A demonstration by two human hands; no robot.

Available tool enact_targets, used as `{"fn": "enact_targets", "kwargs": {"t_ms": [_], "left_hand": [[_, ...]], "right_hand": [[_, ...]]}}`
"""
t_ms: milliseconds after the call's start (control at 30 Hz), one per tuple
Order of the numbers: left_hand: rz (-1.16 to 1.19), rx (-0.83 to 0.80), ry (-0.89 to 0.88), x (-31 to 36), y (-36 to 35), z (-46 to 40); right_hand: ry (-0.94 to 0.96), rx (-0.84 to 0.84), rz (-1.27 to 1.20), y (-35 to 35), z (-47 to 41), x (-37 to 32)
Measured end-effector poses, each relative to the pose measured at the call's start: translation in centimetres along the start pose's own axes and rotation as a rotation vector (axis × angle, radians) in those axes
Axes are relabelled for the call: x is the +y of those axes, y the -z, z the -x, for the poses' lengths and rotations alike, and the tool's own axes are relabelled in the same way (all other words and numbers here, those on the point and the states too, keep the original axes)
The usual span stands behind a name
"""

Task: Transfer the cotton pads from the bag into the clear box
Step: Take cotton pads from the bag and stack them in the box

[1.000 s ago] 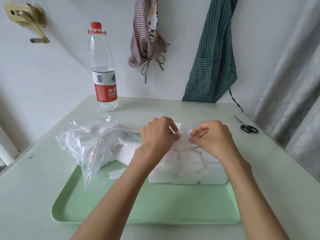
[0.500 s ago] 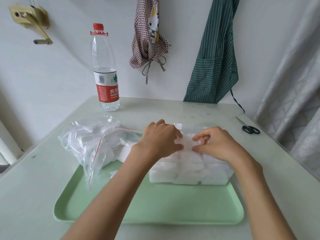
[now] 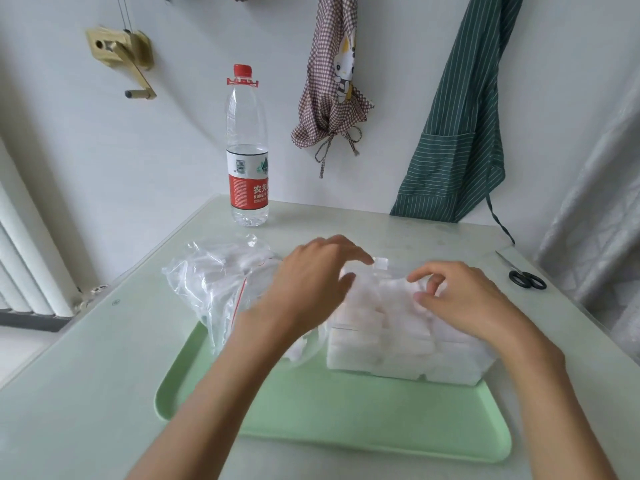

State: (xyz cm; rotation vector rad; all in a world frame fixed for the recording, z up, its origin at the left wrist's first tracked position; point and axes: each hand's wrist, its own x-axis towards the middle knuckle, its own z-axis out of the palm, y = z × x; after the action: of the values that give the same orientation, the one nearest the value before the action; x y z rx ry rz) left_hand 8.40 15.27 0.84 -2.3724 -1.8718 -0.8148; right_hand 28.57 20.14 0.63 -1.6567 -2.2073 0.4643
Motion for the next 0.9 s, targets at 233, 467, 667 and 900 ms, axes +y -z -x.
{"fn": "enact_targets", "kwargs": {"t_ms": [233,467,667,900], "left_hand": [[-0.045,-0.081,0.229,-7.6,4.9,4.7],[-0.059,-0.213,0.368,-10.0,2.8,4.7],[-0.092,-0.214,0.362,-10.1,2.2,4.3],[0.037,-0.322,0.324,-9.7,4.0,4.9]], "right_hand": [[0.270,0.181,-0.081,-0.4,3.7,-7.3],[0.467,0.188,0.186,-6.8,2.0,-11.2],[0.548,-0.031,0.319,-8.4,2.1,-12.4],[0.612,-0.013,0.562,-10.5,2.5,-12.9]]}}
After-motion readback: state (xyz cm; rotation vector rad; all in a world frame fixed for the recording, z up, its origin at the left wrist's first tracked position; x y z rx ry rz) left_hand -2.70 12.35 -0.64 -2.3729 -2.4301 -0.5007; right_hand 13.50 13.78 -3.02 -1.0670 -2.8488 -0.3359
